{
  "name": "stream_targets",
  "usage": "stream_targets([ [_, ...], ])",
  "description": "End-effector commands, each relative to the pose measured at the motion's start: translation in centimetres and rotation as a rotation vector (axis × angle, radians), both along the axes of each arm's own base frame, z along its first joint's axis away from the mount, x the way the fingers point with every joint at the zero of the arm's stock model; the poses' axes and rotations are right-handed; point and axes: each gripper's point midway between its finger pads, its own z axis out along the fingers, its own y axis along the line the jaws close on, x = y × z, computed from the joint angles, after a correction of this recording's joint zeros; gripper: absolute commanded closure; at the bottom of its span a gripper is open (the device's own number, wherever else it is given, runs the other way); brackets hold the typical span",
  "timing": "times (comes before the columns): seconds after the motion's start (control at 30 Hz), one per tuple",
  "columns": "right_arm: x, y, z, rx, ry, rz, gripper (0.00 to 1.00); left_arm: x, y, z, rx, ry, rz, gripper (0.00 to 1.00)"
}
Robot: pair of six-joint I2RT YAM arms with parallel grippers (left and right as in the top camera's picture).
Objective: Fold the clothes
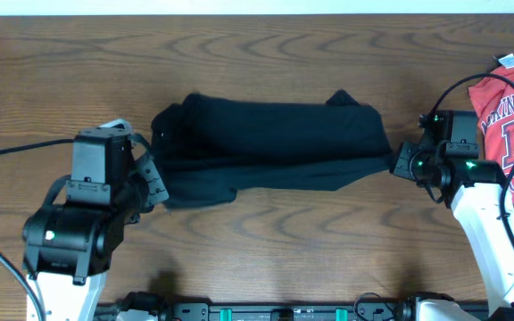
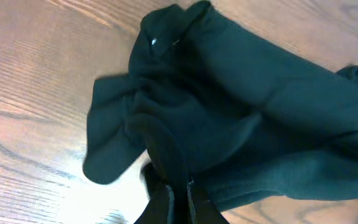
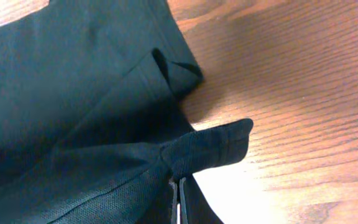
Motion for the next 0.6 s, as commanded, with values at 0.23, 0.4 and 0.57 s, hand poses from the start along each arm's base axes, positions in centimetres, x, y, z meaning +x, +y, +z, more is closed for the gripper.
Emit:
stream_targets([
  [0.23,4.6,-0.7,8.7,-0.071,-0.211,0.045,0.99,1.7,0.0,0.3,0.015,-0.025,-0.007,0.94],
  [0.4,7.0,-0.8,16.3,-0.101,-0.383,0.063,0.99,4.7,-0.4,3.3,0.023,-0.195,-0.039,0.94],
  [0.57,7.2,-1.2,22.1,-0.147,-0.478,0.068,0.99,6.1,-0.5,7.5,0.031,-0.333,-0.058,0.94],
])
